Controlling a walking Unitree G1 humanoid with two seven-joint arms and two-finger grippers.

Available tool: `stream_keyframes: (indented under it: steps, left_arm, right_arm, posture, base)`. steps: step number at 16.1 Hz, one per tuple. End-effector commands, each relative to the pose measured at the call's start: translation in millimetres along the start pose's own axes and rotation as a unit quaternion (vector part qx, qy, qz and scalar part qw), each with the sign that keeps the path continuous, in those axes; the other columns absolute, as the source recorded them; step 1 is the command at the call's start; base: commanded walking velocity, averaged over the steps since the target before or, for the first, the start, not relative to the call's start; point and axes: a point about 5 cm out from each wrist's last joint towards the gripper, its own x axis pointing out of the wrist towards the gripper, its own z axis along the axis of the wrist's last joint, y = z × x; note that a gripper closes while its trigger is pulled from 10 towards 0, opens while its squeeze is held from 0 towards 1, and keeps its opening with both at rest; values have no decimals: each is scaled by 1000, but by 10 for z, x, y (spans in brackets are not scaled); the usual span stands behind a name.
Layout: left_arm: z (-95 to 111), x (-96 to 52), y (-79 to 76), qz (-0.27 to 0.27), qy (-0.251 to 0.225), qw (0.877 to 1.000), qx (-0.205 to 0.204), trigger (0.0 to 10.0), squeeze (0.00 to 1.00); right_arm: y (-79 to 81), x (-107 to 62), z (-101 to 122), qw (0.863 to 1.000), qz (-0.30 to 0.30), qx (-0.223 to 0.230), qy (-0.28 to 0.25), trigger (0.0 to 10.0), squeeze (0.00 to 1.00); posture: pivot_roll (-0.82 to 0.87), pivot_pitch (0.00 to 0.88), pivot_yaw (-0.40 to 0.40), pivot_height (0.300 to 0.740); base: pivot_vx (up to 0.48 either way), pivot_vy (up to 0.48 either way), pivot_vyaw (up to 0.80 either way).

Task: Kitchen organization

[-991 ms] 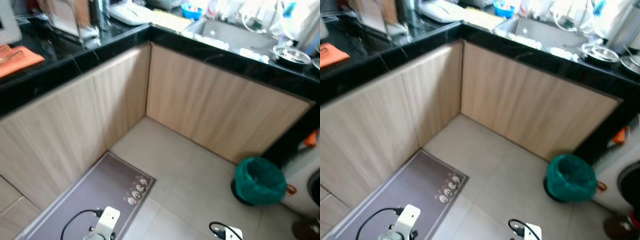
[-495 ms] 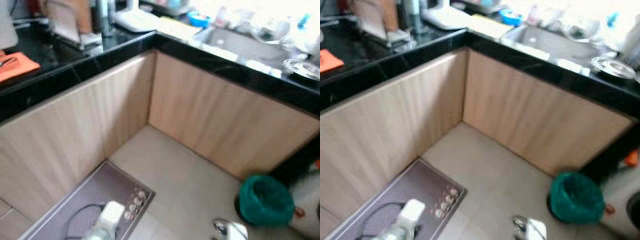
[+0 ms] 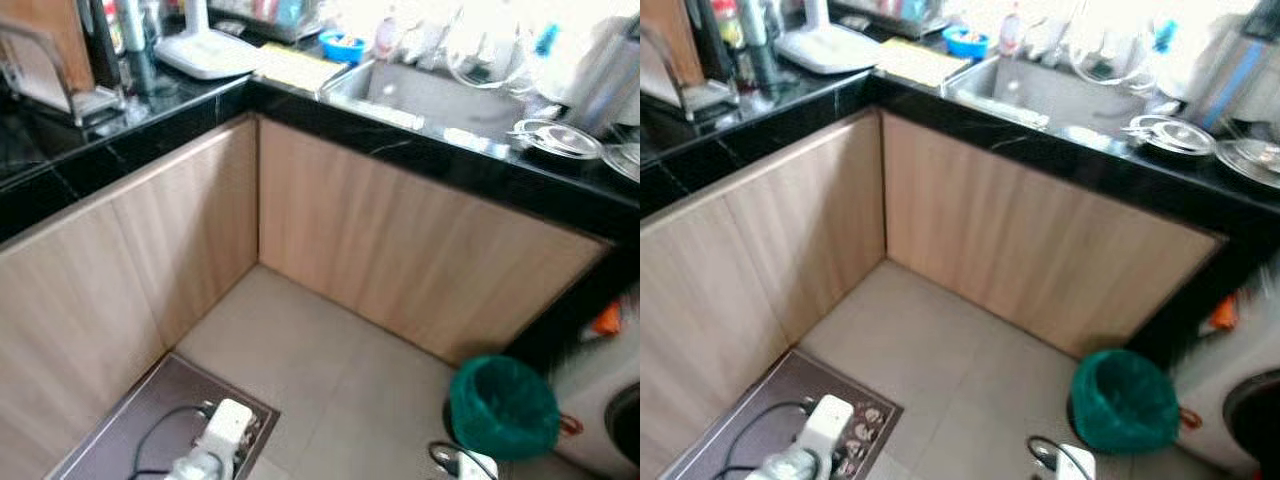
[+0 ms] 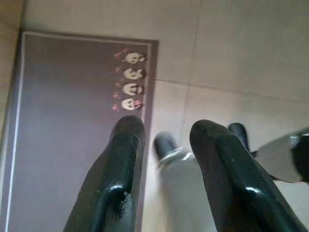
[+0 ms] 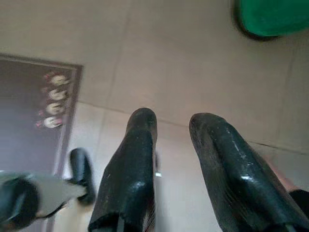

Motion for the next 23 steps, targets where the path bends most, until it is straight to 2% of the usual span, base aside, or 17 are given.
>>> stream_keyframes:
  steps: [1, 4, 23]
  left_arm:
    - [-6, 2, -15, -4, 4, 1000, -3, 10000, 0]
    - [-5, 3, -28, -7, 5, 1000, -1, 10000, 0]
    - [-45, -1, -29, -7, 12, 1000, 8, 10000, 0]
  right_arm:
    - [-15, 4, 31, 1000, -5, 4, -5, 10000, 0]
    - [-17, 4, 30, 1000, -3, 5, -2, 10000, 0]
    - [10, 5, 29, 1000, -6, 10, -12, 10000, 0]
  posture:
    - [100, 31, -133, 740]
    - [93, 38, -131, 740]
    - [94, 31, -119, 740]
  base:
    - [334, 0, 0]
    - [335, 0, -452]
    - [334, 0, 0]
